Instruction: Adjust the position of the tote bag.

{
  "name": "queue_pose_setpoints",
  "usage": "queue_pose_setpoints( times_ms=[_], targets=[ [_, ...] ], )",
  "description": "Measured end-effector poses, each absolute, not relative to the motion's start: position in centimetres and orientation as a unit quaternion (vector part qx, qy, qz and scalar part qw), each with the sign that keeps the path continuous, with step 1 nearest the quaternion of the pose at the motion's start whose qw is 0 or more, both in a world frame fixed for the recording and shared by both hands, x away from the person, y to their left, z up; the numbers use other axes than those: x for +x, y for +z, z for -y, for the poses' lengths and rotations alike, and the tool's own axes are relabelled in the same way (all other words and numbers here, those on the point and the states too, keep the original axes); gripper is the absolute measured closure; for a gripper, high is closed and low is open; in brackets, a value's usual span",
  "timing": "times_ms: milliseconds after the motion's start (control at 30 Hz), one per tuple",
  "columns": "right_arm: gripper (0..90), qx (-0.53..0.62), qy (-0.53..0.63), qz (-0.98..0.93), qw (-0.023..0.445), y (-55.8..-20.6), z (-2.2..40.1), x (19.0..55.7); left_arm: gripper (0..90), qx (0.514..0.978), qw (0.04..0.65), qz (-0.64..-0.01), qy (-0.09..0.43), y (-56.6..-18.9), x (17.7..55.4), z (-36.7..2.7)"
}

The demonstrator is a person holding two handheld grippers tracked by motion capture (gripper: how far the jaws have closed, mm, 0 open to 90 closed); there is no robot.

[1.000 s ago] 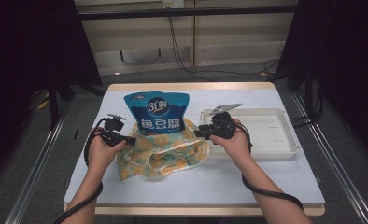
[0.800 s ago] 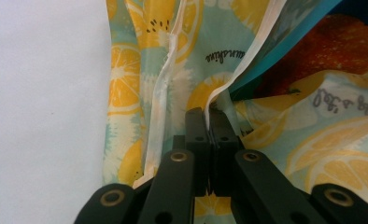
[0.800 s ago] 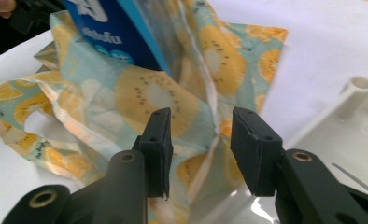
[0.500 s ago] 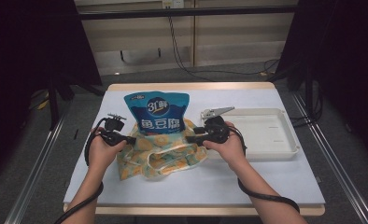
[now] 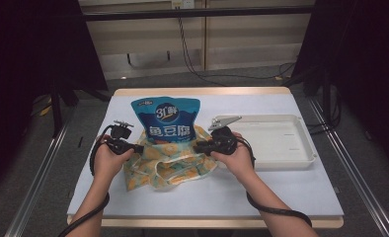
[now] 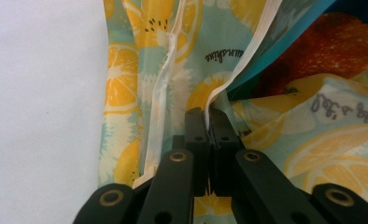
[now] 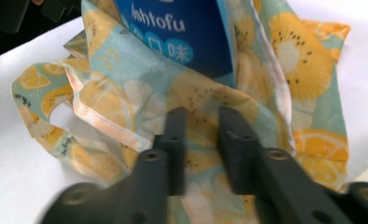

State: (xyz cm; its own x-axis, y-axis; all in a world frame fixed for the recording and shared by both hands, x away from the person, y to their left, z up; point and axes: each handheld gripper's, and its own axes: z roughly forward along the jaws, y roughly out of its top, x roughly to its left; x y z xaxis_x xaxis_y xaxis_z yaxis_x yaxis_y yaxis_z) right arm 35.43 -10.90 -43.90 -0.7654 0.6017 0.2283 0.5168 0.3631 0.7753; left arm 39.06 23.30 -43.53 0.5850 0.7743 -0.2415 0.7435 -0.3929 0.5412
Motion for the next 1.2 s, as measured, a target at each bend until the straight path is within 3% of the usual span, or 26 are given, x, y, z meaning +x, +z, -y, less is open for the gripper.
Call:
queue_pose_setpoints(
  times_ms=[167,1200],
  targets=[
    [90.0,0.33,0.454,-0.827,0.038,-44.0,10.8,35.3,88.3,0.831,0.312,-0.46,0.026,-43.6,39.0,-23.4],
    [90.0,0.342,0.438,-0.831,0.021,-46.9,10.9,33.9,88.8,0.828,0.302,-0.471,0.03,-44.8,39.0,-24.2]
  ],
)
